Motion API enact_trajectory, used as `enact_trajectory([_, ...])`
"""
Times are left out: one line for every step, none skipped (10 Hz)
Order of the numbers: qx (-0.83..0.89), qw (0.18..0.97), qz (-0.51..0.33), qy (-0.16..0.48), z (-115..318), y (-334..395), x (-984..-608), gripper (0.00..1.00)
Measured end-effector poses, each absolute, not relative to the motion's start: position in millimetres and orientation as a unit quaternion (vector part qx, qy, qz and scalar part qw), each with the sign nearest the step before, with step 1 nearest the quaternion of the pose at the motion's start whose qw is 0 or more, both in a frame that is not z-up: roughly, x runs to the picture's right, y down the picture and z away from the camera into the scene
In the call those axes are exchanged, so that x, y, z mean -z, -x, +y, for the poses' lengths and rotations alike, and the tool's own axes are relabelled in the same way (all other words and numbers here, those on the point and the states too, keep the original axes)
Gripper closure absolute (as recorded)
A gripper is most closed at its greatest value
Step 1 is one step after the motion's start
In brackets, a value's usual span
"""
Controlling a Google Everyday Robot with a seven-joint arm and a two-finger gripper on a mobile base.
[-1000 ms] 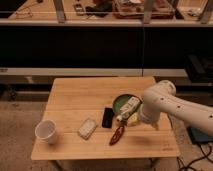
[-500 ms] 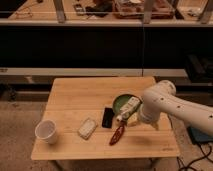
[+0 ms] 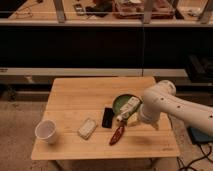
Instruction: Place the pepper on the white sponge
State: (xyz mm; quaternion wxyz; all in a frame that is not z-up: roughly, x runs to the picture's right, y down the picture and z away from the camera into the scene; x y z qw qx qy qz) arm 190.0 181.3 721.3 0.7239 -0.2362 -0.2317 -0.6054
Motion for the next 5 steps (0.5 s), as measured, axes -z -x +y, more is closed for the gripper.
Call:
enact_trajectory([0.603, 0.727, -0.222, 0.241, 177.9, -189.7, -720.7, 0.20])
enact_trajectory([0.603, 0.729, -0.211, 0.245, 173.3, -184.9, -721.0, 0.20])
enact_trajectory([0.600, 0.733, -0.202, 0.249, 171.9, -181.3, -721.7, 0.20])
enact_trajectory([0.595, 0.739, -0.193, 0.251, 172.3, -176.4, -722.9, 0.20])
enact_trajectory([0.588, 0.745, -0.188, 0.254, 175.3, -172.0, -724.9, 0.20])
